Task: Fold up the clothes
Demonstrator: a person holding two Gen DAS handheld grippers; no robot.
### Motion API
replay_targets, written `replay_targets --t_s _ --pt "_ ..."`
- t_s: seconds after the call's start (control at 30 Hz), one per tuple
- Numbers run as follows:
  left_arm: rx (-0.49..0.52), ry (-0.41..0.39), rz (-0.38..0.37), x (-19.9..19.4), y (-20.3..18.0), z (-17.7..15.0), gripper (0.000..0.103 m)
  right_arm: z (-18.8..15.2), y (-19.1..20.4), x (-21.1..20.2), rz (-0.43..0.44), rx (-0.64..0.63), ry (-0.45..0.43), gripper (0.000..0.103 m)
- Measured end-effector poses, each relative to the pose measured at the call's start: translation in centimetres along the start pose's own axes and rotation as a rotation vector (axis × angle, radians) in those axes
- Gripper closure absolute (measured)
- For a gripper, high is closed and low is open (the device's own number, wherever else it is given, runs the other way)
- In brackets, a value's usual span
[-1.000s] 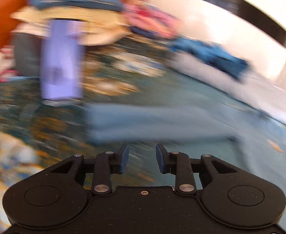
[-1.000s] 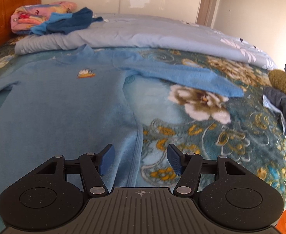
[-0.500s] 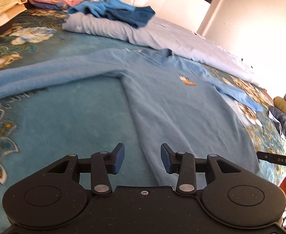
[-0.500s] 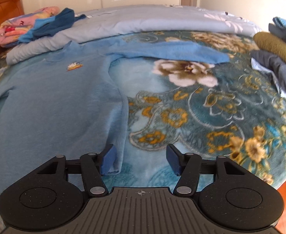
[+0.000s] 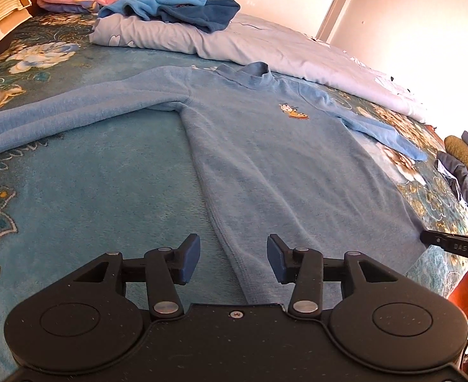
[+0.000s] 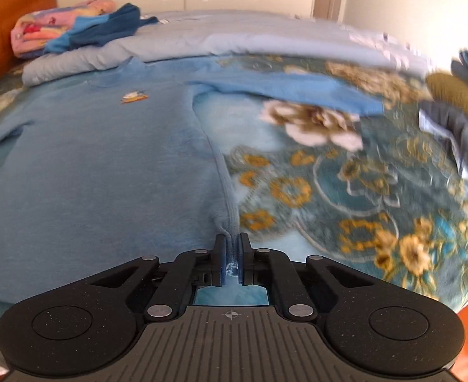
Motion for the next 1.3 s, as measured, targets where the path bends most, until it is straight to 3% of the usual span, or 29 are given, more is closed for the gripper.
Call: replay_targets --t_s 0.37,0.4,0.47,0.5,0.6,0.67,0.7,0.8,0.9,0.97,1.03,1.17,1.3 --pt "-0.019 0.027 -0.018 1.4 -1.2 -0.7 0.062 -0.4 -0.9 0.3 0.010 0.022 0.005 0.098" --pt "-0.013 0.023 -0.018 1.5 -1.3 -0.7 0.065 -0.4 -1.0 0.4 0.013 0.027 0.006 0.097" --pt "-0.009 0.018 -0.019 1.5 -1.4 -0.7 0.085 -0.4 -1.0 0.3 0.010 0.024 0.003 0.096" --pt "-0.008 0.019 -0.014 1.4 -1.3 -0.7 0.085 -0.4 -1.0 0.2 0.009 0.020 -0.001 0.096" --pt "-0.036 -0.020 0.000 0.5 -0.2 -0.3 0.076 -0.2 -1.0 -0.1 0.000 0.002 -0.014 0.086" --pt "-0.077 -0.070 0.030 -0.3 1.3 0.2 0.058 0.1 -1.3 -0.5 0.011 0.015 -0.037 0.074" --pt "-0.103 -0.095 0.065 -0.7 2.5 0.4 0.056 0.3 -1.5 -0.7 0.016 0.022 -0.048 0.065" --pt "-0.227 -0.152 0.217 -1.7 7.0 0.9 0.054 0.9 -1.9 -1.0 0.018 0.032 -0.070 0.063" --pt "-0.439 -0.199 0.382 -2.7 12.8 0.7 0.054 1.1 -2.0 -0.7 -0.003 0.023 -0.073 0.063" --pt "-0.582 -0.218 0.437 -3.0 16.1 0.5 0.054 1.2 -1.9 -0.4 -0.008 0.023 -0.068 0.062" --pt "-0.701 -0.242 0.438 -2.7 18.7 0.3 0.054 1.1 -1.7 -0.1 -0.008 0.023 -0.059 0.062" --pt "-0.888 -0.359 0.370 -1.8 21.9 0.6 0.054 1.2 -1.0 0.5 -0.005 0.003 -0.044 0.062" --pt "-1.005 -0.473 0.360 -0.8 23.0 0.4 0.060 1.8 -0.6 0.9 0.003 0.003 -0.042 0.061"
Point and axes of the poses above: each gripper's, at about its wrist camera, not at the fingertips, and x roughly the way its jaws point, y to its left, z to its top, the point moved 5 cm from there along x, roughly the way its jaws point, and after that the axes turned 8 degrees about x, right-handed, at the moved point
